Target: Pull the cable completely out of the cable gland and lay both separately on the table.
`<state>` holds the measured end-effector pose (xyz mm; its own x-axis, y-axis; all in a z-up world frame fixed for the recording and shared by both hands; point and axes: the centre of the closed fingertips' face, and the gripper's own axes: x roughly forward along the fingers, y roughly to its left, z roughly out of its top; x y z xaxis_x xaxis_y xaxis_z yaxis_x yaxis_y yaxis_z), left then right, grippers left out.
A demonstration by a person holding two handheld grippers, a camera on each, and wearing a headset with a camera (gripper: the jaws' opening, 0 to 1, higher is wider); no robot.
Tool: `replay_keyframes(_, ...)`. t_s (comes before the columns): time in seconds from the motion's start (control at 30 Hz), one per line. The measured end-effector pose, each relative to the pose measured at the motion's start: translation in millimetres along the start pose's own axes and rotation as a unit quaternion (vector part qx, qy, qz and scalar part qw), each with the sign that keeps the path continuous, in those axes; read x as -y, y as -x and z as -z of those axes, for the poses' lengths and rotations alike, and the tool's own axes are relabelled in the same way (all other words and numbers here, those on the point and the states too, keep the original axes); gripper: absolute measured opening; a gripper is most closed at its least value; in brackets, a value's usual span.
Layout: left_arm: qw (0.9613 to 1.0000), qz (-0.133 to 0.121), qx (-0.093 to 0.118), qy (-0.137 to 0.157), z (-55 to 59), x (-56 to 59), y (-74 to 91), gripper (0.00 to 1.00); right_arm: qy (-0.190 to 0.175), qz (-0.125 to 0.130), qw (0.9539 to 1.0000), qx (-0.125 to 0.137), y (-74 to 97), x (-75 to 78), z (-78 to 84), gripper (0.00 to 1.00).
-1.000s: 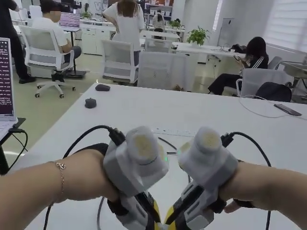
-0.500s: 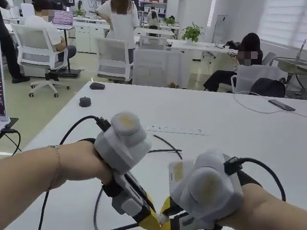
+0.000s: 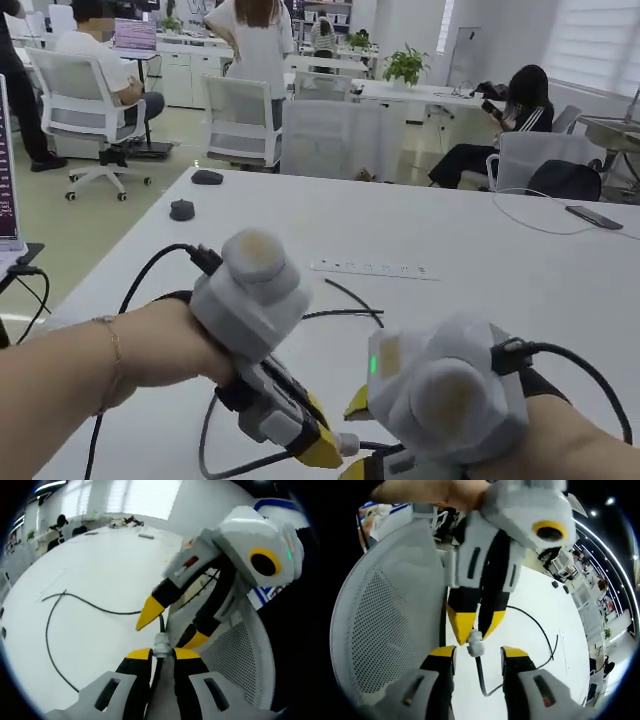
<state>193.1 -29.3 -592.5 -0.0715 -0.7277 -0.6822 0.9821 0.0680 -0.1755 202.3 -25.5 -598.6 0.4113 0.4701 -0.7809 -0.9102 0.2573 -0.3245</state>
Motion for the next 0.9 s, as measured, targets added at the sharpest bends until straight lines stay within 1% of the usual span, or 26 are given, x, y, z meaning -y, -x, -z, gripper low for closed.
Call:
replay_keyframes(0.03,0.9998,-0.006,0.016,-0.014,-5.8,2.4,0.7,0.17,0.0,0.002,1.0,-0.004,1.4,2.7,2.6,0.36)
replay_keyframes(0.07,0.9988,-0.015,0.029,-0.038,-10.7,5.9,2.0,0.17,-0.003,0.002,1.0,-0.007,2.8,6.2,5.8,0.33)
replay_keyframes(0.1,0.9977,-0.028,0.033,-0.051,-12.4,6.1,2.9,0.17,-0.006,0.003,1.0,-0.007,3.6,7.7,7.3,0.31)
replay_keyframes(0.13,0.9951,-0.056,0.033,-0.074,-14.3,2.2,4.4,0.17,-0.013,0.007,0.9999,-0.003,4.2,10.4,8.0,0.3)
replay_keyframes(0.17,0.9908,-0.074,0.035,-0.108,-16.6,1.0,5.4,0.17,-0.016,0.009,0.9998,0.0,4.9,11.1,7.7,0.28)
replay_keyframes(0.2,0.9868,-0.089,0.035,-0.131,-17.9,0.3,6.3,0.17,-0.017,0.007,0.9998,0.003,5.4,11.2,7.9,0.24)
replay_keyframes(0.23,0.9812,-0.109,0.034,-0.155,-19.1,-1.4,7.9,0.17,-0.022,-0.001,0.9997,0.007,5.2,8.5,8.2,0.2)
replay_keyframes(0.27,0.979,-0.121,0.032,-0.161,-19.1,-3.0,9.0,0.17,-0.026,-0.003,0.9996,0.006,4.5,7.3,9.3,0.12)
replay_keyframes(0.3,0.9782,-0.131,0.024,-0.159,-15.9,-3.8,9.9,0.17,-0.021,0.0,0.9998,0.004,3.8,6.3,11.4,0.07)
replay_keyframes(0.33,0.9767,-0.133,0.024,-0.167,-15.9,-4.1,8.7,0.17,-0.016,0.008,0.9998,0.005,3.8,8.0,11.9,0.04)
replay_keyframes(0.4,0.9694,-0.159,0.004,-0.187,-9.0,-10.6,9.7,0.17,-0.021,0.013,0.9997,-0.001,2.8,9.1,16.9,0.03)
replay_keyframes(0.43,0.967,-0.173,-0.013,-0.186,-1.8,-15.7,10.8,0.17,-0.024,0.019,0.9995,-0.005,2.7,11.1,21.9,0.03)
replay_keyframes(0.47,0.9676,-0.173,-0.014,-0.183,0.8,-16.6,10.3,0.16,-0.028,0.02,0.9994,-0.007,2.8,11.9,25.5,0.03)
replay_keyframes(0.5,0.9684,-0.172,-0.011,-0.181,2.1,-16.7,10.1,0.16,-0.034,0.02,0.9992,-0.006,2.9,11.5,28.1,0.03)
replay_keyframes(0.53,0.9695,-0.172,-0.011,-0.174,5.1,-18.7,11.8,0.16,-0.042,0.019,0.9989,-0.003,3.5,11.0,30.0,0.03)
replay_keyframes(0.57,0.9699,-0.173,-0.013,-0.171,7.7,-19.5,12.4,0.16,-0.051,0.021,0.9985,-0.001,4.8,11.1,33.1,0.03)
replay_keyframes(0.6,0.9687,-0.177,-0.018,-0.173,10.9,-21.8,14.9,0.16,-0.057,0.023,0.9981,-0.001,5.5,11.4,35.8,0.03)
replay_keyframes(0.67,0.9676,-0.182,-0.024,-0.173,14.5,-24.4,17.9,0.16,-0.06,0.023,0.9979,-0.003,6.8,11.0,42.8,0.03)
replay_keyframes(0.8,0.9689,-0.186,-0.024,-0.162,19.3,-28.6,24.0,0.16,-0.076,0.027,0.9967,-0.013,9.3,13.4,58.2,0.03)
replay_keyframes(0.9,0.9684,-0.194,-0.032,-0.154,23.2,-32.6,26.9,0.16,-0.08,0.027,0.9962,-0.022,10.5,14.1,68.3,0.02)
